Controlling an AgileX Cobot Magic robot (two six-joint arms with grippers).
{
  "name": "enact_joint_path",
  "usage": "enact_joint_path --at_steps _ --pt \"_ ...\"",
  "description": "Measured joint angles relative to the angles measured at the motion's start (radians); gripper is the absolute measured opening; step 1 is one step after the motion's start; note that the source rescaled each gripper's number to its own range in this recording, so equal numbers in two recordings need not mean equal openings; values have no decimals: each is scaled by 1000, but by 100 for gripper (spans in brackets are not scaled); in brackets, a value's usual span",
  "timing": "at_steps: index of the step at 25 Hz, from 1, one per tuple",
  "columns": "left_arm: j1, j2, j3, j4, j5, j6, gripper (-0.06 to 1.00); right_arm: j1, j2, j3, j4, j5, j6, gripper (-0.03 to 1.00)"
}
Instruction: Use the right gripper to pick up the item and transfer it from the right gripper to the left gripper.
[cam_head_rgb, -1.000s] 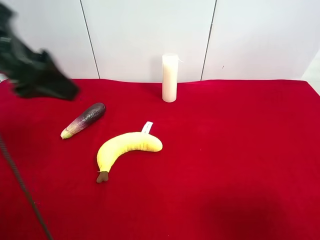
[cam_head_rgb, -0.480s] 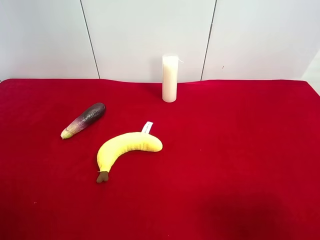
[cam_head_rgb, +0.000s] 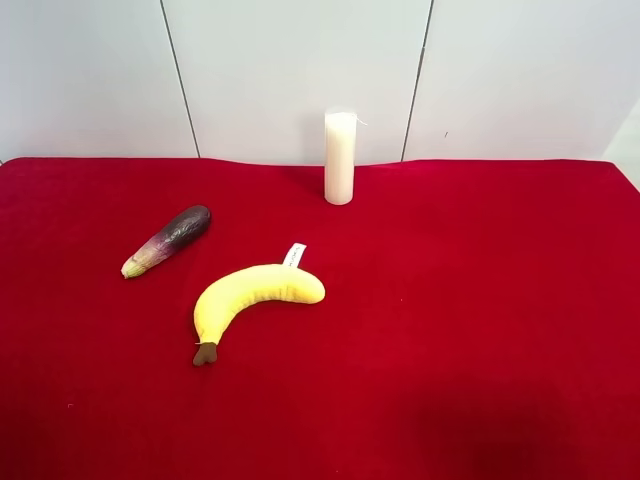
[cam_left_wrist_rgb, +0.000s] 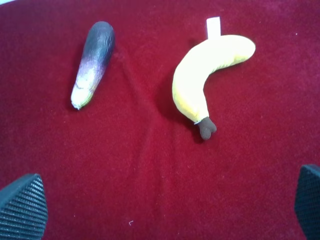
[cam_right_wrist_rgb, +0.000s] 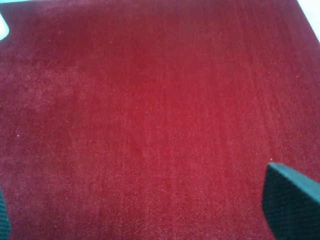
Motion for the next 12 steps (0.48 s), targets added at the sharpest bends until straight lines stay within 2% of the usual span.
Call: enact_joint_path --at_steps 8,10,12 --pt "1 0 1 0 -1 -2 100 0 0 0 0 0 0 100" --pt "21 0 1 0 -1 -2 100 -11 0 0 0 0 0 100" --pt "77 0 1 0 -1 -3 100 -33 0 0 0 0 0 100"
